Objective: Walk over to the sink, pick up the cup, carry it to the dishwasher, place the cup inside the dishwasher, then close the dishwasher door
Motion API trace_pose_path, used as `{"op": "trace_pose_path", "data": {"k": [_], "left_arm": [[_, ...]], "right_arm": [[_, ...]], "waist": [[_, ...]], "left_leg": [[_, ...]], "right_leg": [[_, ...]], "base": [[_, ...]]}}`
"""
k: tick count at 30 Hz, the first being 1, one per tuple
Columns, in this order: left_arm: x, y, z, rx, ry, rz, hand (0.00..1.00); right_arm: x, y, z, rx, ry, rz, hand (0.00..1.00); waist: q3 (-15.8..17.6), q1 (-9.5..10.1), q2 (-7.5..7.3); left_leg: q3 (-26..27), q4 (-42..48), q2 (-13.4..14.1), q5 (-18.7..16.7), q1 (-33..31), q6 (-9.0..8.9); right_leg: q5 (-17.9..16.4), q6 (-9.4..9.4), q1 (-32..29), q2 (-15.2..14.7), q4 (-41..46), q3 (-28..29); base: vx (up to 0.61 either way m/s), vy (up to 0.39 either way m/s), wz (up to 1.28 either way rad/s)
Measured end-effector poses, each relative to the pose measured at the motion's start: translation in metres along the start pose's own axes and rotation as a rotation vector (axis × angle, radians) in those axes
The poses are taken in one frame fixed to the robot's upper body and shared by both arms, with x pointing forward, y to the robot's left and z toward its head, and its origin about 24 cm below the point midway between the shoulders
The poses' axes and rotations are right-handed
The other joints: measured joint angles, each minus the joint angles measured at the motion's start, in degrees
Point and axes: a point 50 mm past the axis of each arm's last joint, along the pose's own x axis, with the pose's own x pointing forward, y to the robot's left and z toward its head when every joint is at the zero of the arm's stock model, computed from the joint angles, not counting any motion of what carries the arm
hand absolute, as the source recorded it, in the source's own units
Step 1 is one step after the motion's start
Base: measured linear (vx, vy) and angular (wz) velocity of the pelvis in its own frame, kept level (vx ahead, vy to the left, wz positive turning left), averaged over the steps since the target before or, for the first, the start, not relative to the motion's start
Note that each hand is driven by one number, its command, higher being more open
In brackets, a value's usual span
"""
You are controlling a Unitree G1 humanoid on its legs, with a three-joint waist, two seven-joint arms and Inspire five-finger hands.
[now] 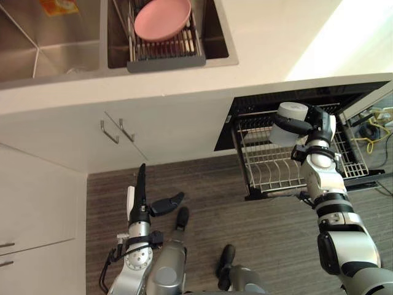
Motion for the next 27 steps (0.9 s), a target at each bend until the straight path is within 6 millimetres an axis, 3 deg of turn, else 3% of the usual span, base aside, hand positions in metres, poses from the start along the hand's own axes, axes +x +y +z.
{"op": "trace_pose_path", "data": {"k": [7, 16, 21, 27], "left_arm": [[0.002, 0.011, -0.002, 0.016, 0.003, 0.032, 1.0], [0.0, 0.003, -0.002, -0.02, 0.022, -0.02, 1.0], [-0.001, -0.001, -0.004, -0.029, 0.035, -0.046, 1.0], [-0.001, 0.0, -0.006, -0.05, 0.048, -0.039, 1.0]], "right_arm": [[0.009, -0.002, 0.005, -0.073, 0.043, 0.019, 0.0], [0.024, -0.026, 0.021, -0.174, 0.074, 0.01, 0.0], [0.026, -0.021, 0.021, -0.217, 0.1, 0.055, 0.0], [0.03, -0.015, 0.036, -0.195, 0.087, 0.096, 0.0]], "waist": [[2.55, 0.27, 0.28], [4.41, 1.1, 3.39], [4.89, 1.73, 4.17], [5.35, 1.99, 5.06]], "left_leg": [[-0.82, 0.01, -0.12, 0.38, -2.35, -0.07], [-2.71, 0.1, -0.63, 1.13, -5.03, -0.2], [-3.37, 0.19, -0.84, 1.29, -5.65, -0.32], [-4.78, 0.38, -1.15, 1.49, -6.41, -0.63]], "right_leg": [[-1.03, -0.12, -3.12, -0.35, 2.34, -0.6], [-3.3, -0.29, -6.67, -1.21, 6.45, -2.35], [-4.77, -0.53, -7.8, -1.68, 8.65, -3.05], [-6.64, -0.82, -8.87, -2.22, 11.28, -4.35]], "base": [[0.01, -0.024, 0.05], [0.01, -0.032, 0.11], [0.03, -0.05, 0.08], [0.01, -0.054, 0.13]]}}
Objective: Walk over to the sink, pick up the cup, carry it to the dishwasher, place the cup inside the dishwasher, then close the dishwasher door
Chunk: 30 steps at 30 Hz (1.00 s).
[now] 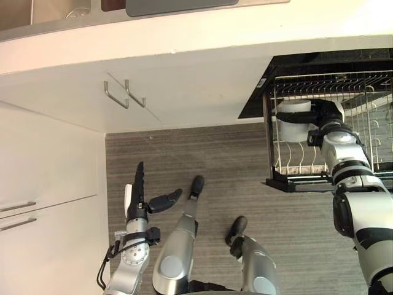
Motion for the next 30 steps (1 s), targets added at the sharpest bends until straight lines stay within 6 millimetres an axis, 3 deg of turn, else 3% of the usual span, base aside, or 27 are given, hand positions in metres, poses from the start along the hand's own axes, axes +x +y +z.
{"op": "trace_pose_path", "data": {"k": [1, 18, 25, 30], "left_arm": [[0.0, 0.0, 0.0, 0.0, -0.001, 0.0, 1.0], [-0.003, -0.005, -0.002, -0.01, 0.018, -0.001, 1.0], [-0.008, -0.001, -0.011, 0.02, 0.058, -0.003, 1.0], [-0.015, 0.004, -0.04, 0.101, 0.18, 0.001, 1.0]], "right_arm": [[0.0, -0.003, 0.0, -0.004, 0.002, -0.005, 1.0], [0.0, -0.004, -0.003, -0.02, 0.019, -0.001, 1.0], [0.0, -0.004, -0.001, 0.043, 0.008, 0.007, 1.0], [-0.005, -0.004, -0.005, 0.138, -0.041, 0.062, 1.0]], "waist": [[0.02, 0.2, 0.05], [0.13, 2.35, 0.01], [0.37, 2.27, -2.01], [-0.78, 1.52, -3.85]], "left_leg": [[-0.5, 0.16, -0.16, -0.04, -0.06, -0.05], [-2.38, 0.95, 0.5, -0.17, 1.81, -1.06], [-1.28, -0.25, 2.1, 0.11, 4.92, -1.65], [-0.24, -0.34, 2.71, -0.54, 7.24, -1.75]], "right_leg": [[-0.49, -0.03, 0.02, -0.18, 0.49, -0.39], [-2.18, -0.9, 2.47, 0.51, 1.87, -2.22], [-1.33, -1.5, 5.18, 2.17, 0.02, -1.23], [-0.5, -1.57, 7.96, 3.03, -2.27, -0.16]], "base": [[0.0, -0.056, 0.18], [-0.03, -0.053, 0.05], [-0.04, -0.061, -0.1], [-0.01, -0.047, -0.11]]}}
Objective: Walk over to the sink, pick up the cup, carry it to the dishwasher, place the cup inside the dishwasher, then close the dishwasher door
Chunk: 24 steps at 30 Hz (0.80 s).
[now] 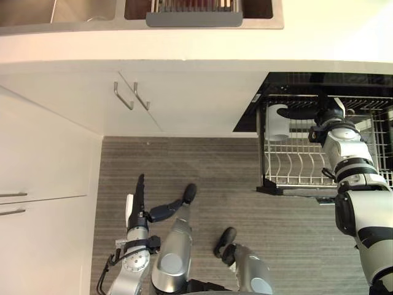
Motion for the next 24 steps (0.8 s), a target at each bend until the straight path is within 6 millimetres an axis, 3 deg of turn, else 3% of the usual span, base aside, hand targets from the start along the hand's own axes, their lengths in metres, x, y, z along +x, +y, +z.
{"op": "trace_pose_path", "data": {"k": [3, 5, 6, 7, 9, 11, 14, 16, 18, 20, 23, 24], "left_arm": [[-0.002, 0.016, -0.03, -0.004, 0.14, 0.09, 1.0], [-0.007, 0.027, -0.05, 0.007, 0.227, 0.142, 1.0], [-0.021, 0.034, -0.073, 0.009, 0.335, 0.185, 1.0], [-0.028, 0.036, -0.082, 0.008, 0.376, 0.201, 1.0], [-0.054, 0.043, -0.107, 0.001, 0.498, 0.261, 1.0], [-0.07, 0.048, -0.119, 0.001, 0.562, 0.294, 1.0], [-0.084, 0.051, -0.128, -0.017, 0.602, 0.333, 1.0], [-0.09, 0.051, -0.131, -0.032, 0.614, 0.338, 1.0], [-0.095, 0.05, -0.135, -0.03, 0.637, 0.325, 1.0], [-0.107, 0.046, -0.141, -0.028, 0.675, 0.297, 1.0], [-0.136, 0.037, -0.155, -0.031, 0.782, 0.285, 1.0], [-0.139, 0.036, -0.156, -0.02, 0.794, 0.277, 1.0]], "right_arm": [[-0.02, 0.0, -0.034, 0.126, -0.02, 0.036, 1.0], [-0.035, 0.007, -0.05, 0.21, -0.047, 0.051, 1.0], [-0.055, 0.016, -0.066, 0.285, -0.086, 0.062, 1.0], [-0.065, 0.019, -0.071, 0.312, -0.106, 0.065, 1.0], [-0.108, 0.032, -0.098, 0.418, -0.142, 0.077, 1.0], [-0.137, 0.041, -0.116, 0.459, -0.128, 0.09, 1.0], [-0.163, 0.047, -0.136, 0.496, -0.087, 0.107, 1.0], [-0.168, 0.041, -0.136, 0.5, -0.103, 0.101, 1.0], [-0.172, 0.025, -0.127, 0.488, -0.161, 0.051, 1.0], [-0.174, -0.002, -0.102, 0.451, -0.313, -0.034, 1.0], [-0.173, -0.01, -0.063, 0.438, -0.526, -0.034, 1.0], [-0.174, -0.011, -0.059, 0.441, -0.555, -0.042, 1.0]], "waist": [[-2.47, -1.04, -2.57], [-4.36, -2.31, -3.42], [-6.71, -3.87, -3.94], [-7.6, -4.5, -4.06], [-10.13, -6.57, -4.24], [-11.94, -7.28, -4.16], [-13.83, -7.69, -3.83], [-14.22, -8.59, -3.41], [-14.47, -10.28, -2.88], [-15.49, -9.77, -1.69], [-16.05, -9.29, -0.68], [-16.06, -9.31, -0.75]], "left_leg": [[0.92, -0.02, -0.09, -0.86, 1.19, 0.09], [1.56, -0.02, -0.32, -1.39, 1.99, 0.25], [2.21, -0.02, -0.61, -1.97, 2.65, 0.48], [2.44, -0.02, -0.72, -2.19, 2.96, 0.57], [2.86, -0.02, -1.12, -3.03, 4.88, 0.58], [2.94, -0.04, -1.13, -3.56, 5.97, 0.39], [1.94, 0.13, -1.61, -4.26, 6.97, 0.22], [2.72, 0.7, -1.89, -4.41, 6.57, 0.73], [10.31, 2.95, -1.19, -5.16, 5.94, 2.02], [10.66, 3.89, -2.56, -4.16, 6.28, 2.56], [11.96, 4.22, -5.2, -4.96, 7.06, 3.58], [12.45, 4.47, -6.02, -5.33, 7.22, 3.89]], "right_leg": [[0.72, 0.33, 1.79, 0.16, -2.37, 0.56], [1.17, 0.62, 2.97, 0.1, -3.72, 1.07], [1.66, 0.87, 4.04, -0.04, -5.04, 1.39], [1.86, 0.97, 4.48, -0.09, -5.66, 1.56], [2.04, 1.15, 6.74, -0.33, -7.01, 1.87], [2.01, 1.15, 7.93, -0.25, -7.62, 1.95], [1.81, 1.11, 10.15, -0.08, -8.1, 0.39], [1.96, 1.26, 12.34, -0.32, -8.72, -2.47], [2.06, 2.08, 16.08, -1.25, -9.76, -8.19], [0.98, 3.9, 18.29, -3.06, -9.01, -11.75], [-1.41, 5.34, 17.76, -7.01, -5.21, -11.65], [-2.23, 5.35, 17.74, -8.06, -4.13, -11.8]], "base": [[0.05, -0.026, -0.09], [0.07, -0.017, -0.18], [0.08, -0.015, -0.16], [0.1, -0.014, -0.17], [0.06, -0.016, -0.1], [0.01, -0.013, -0.03], [-0.04, -0.022, 0.19], [-0.04, -0.001, 0.83], [-0.01, 0.043, 1.38], [0.04, 0.084, 0.99], [0.01, 0.126, 0.15], [0.03, 0.153, 0.13]]}}
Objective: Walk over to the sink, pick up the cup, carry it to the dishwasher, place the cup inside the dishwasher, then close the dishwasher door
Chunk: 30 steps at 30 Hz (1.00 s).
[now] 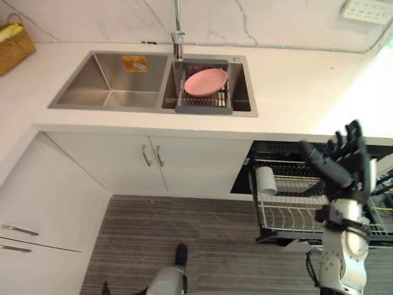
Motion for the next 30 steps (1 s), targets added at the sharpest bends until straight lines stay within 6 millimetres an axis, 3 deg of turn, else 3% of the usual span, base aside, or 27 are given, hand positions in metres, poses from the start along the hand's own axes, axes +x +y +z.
{"op": "trace_pose_path", "data": {"k": [1, 2, 3, 5, 6, 7, 8, 9, 11, 14, 16, 18, 19, 23, 26, 28, 29, 30], "left_arm": [[0.0, 0.002, -0.006, 0.025, 0.021, 0.001, 1.0], [-0.002, 0.003, -0.011, 0.037, 0.047, 0.0, 1.0], [-0.003, 0.003, -0.013, 0.039, 0.056, -0.001, 1.0], [-0.002, 0.001, -0.012, 0.06, 0.059, -0.011, 1.0], [0.004, 0.003, 0.001, 0.091, 0.003, -0.02, 1.0], [0.005, 0.001, 0.003, 0.093, -0.004, -0.025, 1.0], [0.01, 0.001, 0.014, 0.099, -0.036, -0.03, 1.0], [0.014, 0.0, 0.025, 0.092, -0.067, -0.032, 1.0], [0.018, -0.001, 0.036, 0.089, -0.1, -0.035, 1.0], [0.019, -0.004, 0.046, 0.083, -0.148, -0.063, 1.0], [0.019, -0.004, 0.045, 0.082, -0.153, -0.075, 1.0], [0.019, -0.003, 0.045, 0.082, -0.159, -0.081, 1.0], [0.018, -0.005, 0.044, 0.078, -0.159, -0.082, 1.0], [0.014, -0.009, 0.034, 0.076, -0.133, -0.094, 1.0], [0.014, -0.008, 0.031, 0.097, -0.125, -0.092, 1.0], [0.015, -0.006, 0.028, 0.097, -0.112, -0.082, 1.0], [0.016, -0.006, 0.028, 0.096, -0.105, -0.078, 1.0], [0.015, -0.007, 0.028, 0.09, -0.107, -0.071, 1.0]], "right_arm": [[-0.001, -0.001, 0.006, 0.013, -0.045, -0.019, 1.0], [-0.002, -0.002, 0.009, 0.018, -0.073, -0.044, 1.0], [-0.002, -0.003, 0.01, 0.02, -0.077, -0.059, 1.0], [-0.005, -0.004, 0.007, 0.026, -0.066, -0.095, 1.0], [-0.009, -0.003, 0.004, 0.039, -0.071, -0.135, 1.0], [-0.009, -0.003, 0.005, 0.037, -0.073, -0.136, 1.0], [-0.009, 0.0, 0.005, 0.009, -0.08, -0.12, 1.0], [-0.009, 0.004, 0.009, -0.019, -0.096, -0.099, 1.0], [-0.01, 0.006, 0.017, -0.033, -0.123, -0.086, 1.0], [-0.018, 0.001, 0.024, -0.06, -0.147, -0.1, 1.0], [-0.02, 0.0, 0.024, -0.063, -0.144, -0.115, 1.0], [-0.02, 0.001, 0.026, -0.059, -0.157, -0.12, 1.0], [-0.018, 0.005, 0.029, -0.051, -0.171, -0.104, 1.0], [-0.016, 0.011, 0.029, -0.04, -0.178, -0.097, 1.0], [-0.011, 0.015, 0.031, -0.047, -0.2, -0.096, 1.0], [-0.008, 0.017, 0.033, -0.042, -0.218, -0.089, 1.0], [-0.008, 0.017, 0.035, -0.044, -0.226, -0.084, 1.0], [-0.009, 0.018, 0.041, -0.046, -0.251, -0.08, 1.0]], "waist": [[0.28, 0.01, -1.22], [0.31, -0.08, -1.31], [0.31, -0.26, -1.27], [0.2, -1.55, -0.68], [0.07, -2.21, -0.46], [0.06, -2.35, -0.55], [0.03, -3.02, -0.54], [-0.01, -3.38, -0.63], [-0.05, -3.64, -0.69], [-0.16, -4.23, -0.78], [-0.25, -4.48, -0.93], [-0.69, -4.71, -1.43], [-0.82, -4.68, -1.09], [-2.98, -3.82, 1.44], [-2.93, -3.59, 1.44], [-2.8, -3.63, 1.37], [-2.62, -3.65, 1.28], [-2.34, -4.02, 1.68]], "left_leg": [[2.04, 4.39, -1.0, -1.85, -0.77, 1.95], [3.06, 11.69, -2.07, -6.8, -2.76, 2.55], [3.29, 14.03, -2.22, -8.98, -2.98, 2.38], [2.74, 15.9, -2.26, -11.4, -2.57, 3.48], [2.24, 12.44, -1.67, -11.44, 0.27, 3.58], [2.08, 11.78, -1.51, -11.37, 0.72, 3.66], [1.36, 9.52, -1.15, -10.74, 2.0, 4.74], [0.91, 7.6, -1.11, -10.09, 3.34, 5.46], [0.19, 6.09, -1.72, -9.86, 5.31, 5.77], [-1.36, 3.67, -2.54, -9.84, 9.56, 6.3], [-1.94, 3.74, -2.9, -10.64, 10.85, 5.98], [-2.19, 4.46, -4.01, -12.17, 11.25, 5.57], [-2.13, 5.7, -4.22, -14.19, 11.1, 5.02], [-0.7, 7.13, -0.94, -17.03, 11.86, 3.52], [1.61, 10.07, 0.54, -19.75, 11.99, 2.48], [3.13, 15.94, 1.17, -22.07, 10.92, 1.33], [4.63, 22.72, 1.5, -23.02, 8.64, 0.36], [6.55, 34.92, 2.88, -23.03, 3.37, 0.32]], "right_leg": [[-1.48, 0.51, 0.04, -2.66, 2.37, -0.27], [-2.54, 0.57, 0.82, -4.51, 4.3, -0.45], [-2.86, -0.55, 1.21, -5.16, 5.88, -0.5], [0.18, -9.43, -5.06, -8.05, 22.29, 4.25], [9.87, -14.33, -13.32, -7.51, 34.34, 14.38], [9.7, -12.96, -14.34, -6.89, 35.43, 16.19], [7.1, -8.67, -17.2, -3.39, 37.4, 20.72], [4.07, -7.31, -18.9, -0.28, 36.5, 22.64], [1.14, -6.53, -19.75, 2.67, 33.45, 22.82], [-0.52, -7.04, -20.63, 7.99, 24.31, 22.99], [-0.12, -7.69, -20.74, 8.84, 20.02, 22.88], [3.46, -8.91, -19.67, 8.25, 13.77, 23.03], [4.39, -8.13, -18.18, 8.16, 10.51, 22.86], [6.04, -8.95, -14.5, 12.15, 3.68, 23.45], [6.05, -9.24, -13.63, 13.86, 3.01, 25.5], [5.06, -9.49, -12.72, 14.37, 3.37, 27.22], [4.1, -9.58, -12.44, 14.21, 4.0, 28.16], [2.67, -10.0, -12.18, 14.08, 4.95, 28.67]], "base": [[0.09, 0.121, 0.15], [0.12, 0.113, 0.1], [0.17, 0.075, 0.04], [0.15, 0.132, 0.1], [0.16, 0.187, 0.08], [0.22, 0.17, 0.08], [0.21, 0.062, 0.11], [0.24, 0.057, 0.15], [0.19, 0.031, 0.18], [0.24, -0.019, 0.28], [0.22, -0.071, 0.18], [0.2, -0.084, 0.12], [0.18, -0.084, -0.04], [0.22, -0.086, -0.2], [0.2, -0.089, -0.41], [0.11, -0.044, -0.49], [0.08, -0.034, -0.42], [0.03, -0.018, -0.27]]}}
